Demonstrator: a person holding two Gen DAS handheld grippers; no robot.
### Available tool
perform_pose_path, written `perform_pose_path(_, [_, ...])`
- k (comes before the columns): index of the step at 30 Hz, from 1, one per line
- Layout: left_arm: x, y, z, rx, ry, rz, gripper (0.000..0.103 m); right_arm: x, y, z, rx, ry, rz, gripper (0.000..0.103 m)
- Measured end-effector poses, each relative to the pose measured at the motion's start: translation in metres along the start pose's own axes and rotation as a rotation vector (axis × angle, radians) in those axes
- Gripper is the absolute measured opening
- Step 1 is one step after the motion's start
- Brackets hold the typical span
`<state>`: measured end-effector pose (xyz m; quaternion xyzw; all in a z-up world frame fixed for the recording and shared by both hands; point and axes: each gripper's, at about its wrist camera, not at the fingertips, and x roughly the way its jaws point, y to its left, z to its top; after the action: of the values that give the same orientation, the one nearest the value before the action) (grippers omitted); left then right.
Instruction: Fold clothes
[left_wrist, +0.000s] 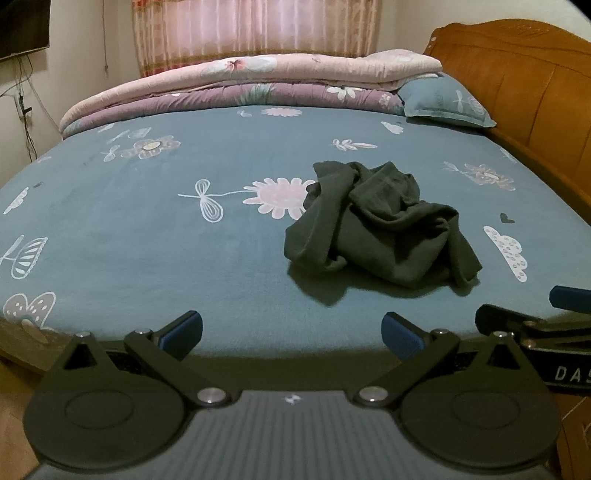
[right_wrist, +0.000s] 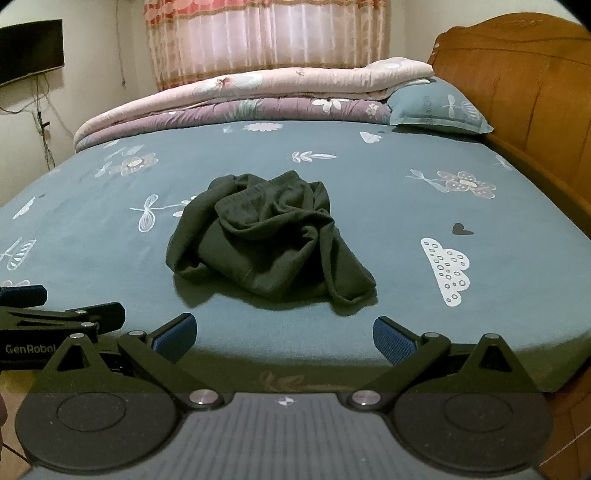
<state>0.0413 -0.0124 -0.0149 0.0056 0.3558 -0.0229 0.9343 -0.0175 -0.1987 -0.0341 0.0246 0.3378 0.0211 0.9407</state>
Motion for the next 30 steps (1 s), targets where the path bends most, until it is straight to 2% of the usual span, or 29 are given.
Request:
perform_pose_path(9, [0.038, 0.000, 0.018, 0.009, 0.023, 0.010, 0.102, 0.037, -0.003, 0.013, -0.018, 0.019, 0.013, 0.103])
perform_pose_path(21, [0.096, -0.002, 0.054, 0.019, 0.063, 0.008, 0.102, 0.094, -0.010, 0.048, -0.045, 0.015, -0.011, 0.103])
perform_pose_path(30, [0.138, -0.006, 0.077, 0.020, 0.122, 0.018, 0.102, 0.146, -0.023, 0.064, -0.072, 0.093, -0.046, 0.103])
